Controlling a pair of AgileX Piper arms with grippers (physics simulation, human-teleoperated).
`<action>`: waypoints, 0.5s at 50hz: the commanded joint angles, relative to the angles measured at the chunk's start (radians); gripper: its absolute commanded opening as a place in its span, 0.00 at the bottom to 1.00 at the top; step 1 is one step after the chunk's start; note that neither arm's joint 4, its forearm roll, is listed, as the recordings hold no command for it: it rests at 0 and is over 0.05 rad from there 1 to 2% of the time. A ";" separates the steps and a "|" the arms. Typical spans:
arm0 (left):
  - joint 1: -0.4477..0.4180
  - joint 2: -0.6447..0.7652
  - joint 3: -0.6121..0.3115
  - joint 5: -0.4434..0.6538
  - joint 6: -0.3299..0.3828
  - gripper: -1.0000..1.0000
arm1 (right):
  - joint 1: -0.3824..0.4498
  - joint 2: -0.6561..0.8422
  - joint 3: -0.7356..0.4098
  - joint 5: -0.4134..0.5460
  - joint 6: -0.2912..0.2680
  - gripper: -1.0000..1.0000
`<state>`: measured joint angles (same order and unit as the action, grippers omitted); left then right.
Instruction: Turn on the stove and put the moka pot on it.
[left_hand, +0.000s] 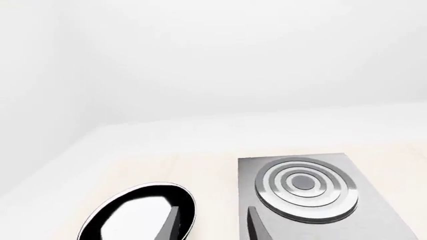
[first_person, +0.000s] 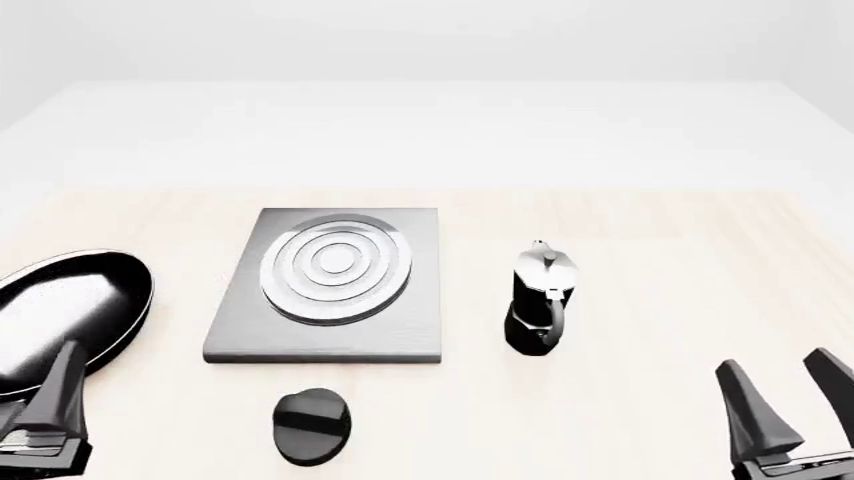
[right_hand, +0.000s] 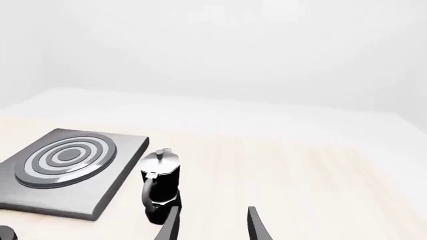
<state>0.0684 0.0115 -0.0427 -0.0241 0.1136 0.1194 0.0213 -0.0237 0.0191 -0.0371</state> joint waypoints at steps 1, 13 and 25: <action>0.042 -0.011 0.043 0.014 -0.006 1.00 | 0.075 0.043 -0.077 0.029 -0.026 1.00; 0.050 -0.011 0.043 0.040 0.000 1.00 | 0.123 0.308 -0.203 0.004 -0.076 1.00; 0.055 -0.011 0.043 0.054 -0.007 1.00 | 0.137 0.503 -0.291 -0.015 -0.076 1.00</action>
<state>0.1152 0.0010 -0.0031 0.0171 0.1107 0.2309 0.3771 -0.2410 0.0142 -0.1114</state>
